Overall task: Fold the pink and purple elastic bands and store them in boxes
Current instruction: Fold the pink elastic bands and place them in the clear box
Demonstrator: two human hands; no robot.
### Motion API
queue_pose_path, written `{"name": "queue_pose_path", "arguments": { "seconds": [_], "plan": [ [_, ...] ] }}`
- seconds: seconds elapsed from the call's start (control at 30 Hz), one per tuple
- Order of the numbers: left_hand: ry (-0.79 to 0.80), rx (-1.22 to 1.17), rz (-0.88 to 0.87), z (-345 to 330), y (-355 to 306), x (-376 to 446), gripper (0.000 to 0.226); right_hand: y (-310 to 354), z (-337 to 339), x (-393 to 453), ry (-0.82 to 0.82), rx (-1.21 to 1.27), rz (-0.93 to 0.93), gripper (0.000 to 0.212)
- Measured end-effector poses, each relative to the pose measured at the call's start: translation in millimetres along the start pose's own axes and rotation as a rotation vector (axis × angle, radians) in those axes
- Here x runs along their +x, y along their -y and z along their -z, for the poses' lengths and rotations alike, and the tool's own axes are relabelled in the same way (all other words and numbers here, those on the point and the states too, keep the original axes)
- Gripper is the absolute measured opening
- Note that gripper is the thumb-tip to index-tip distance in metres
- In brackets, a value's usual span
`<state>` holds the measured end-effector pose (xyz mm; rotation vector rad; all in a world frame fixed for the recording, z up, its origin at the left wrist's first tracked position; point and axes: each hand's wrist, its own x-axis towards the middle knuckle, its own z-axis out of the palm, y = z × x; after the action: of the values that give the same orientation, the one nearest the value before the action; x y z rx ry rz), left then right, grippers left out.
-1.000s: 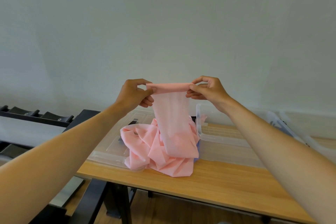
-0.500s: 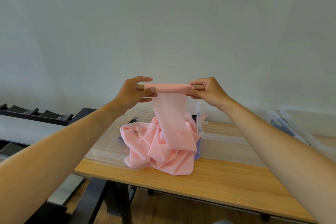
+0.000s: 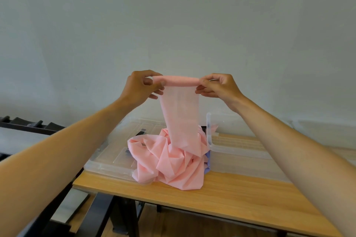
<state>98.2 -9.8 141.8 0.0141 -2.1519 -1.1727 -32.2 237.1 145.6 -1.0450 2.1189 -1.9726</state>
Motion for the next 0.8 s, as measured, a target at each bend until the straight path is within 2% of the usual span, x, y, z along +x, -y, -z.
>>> {"name": "queue_pose_path", "arguments": {
  "seconds": [0.13,0.27,0.4,0.5,0.63,0.8],
  "plan": [
    [0.044,-0.052,0.003,9,-27,15,0.035,28,7,9,-0.061,0.056,0.013,0.013],
    [0.041,-0.115,0.018,22,-55,31,0.043,59,18,21,-0.036,0.068,0.026,0.027],
    [0.05,-0.036,-0.034,39,-87,53,0.03,96,30,33,-0.024,-0.024,0.097,0.025],
    [0.06,0.08,-0.096,50,-115,65,0.019,125,35,41,-0.033,-0.146,0.186,0.013],
    [0.007,0.117,-0.121,60,-145,69,0.014,158,37,47,-0.083,-0.291,0.248,0.018],
    [-0.026,-0.082,-0.04,69,-165,80,0.02,184,32,57,-0.075,-0.092,0.218,0.019]
  ]
}}
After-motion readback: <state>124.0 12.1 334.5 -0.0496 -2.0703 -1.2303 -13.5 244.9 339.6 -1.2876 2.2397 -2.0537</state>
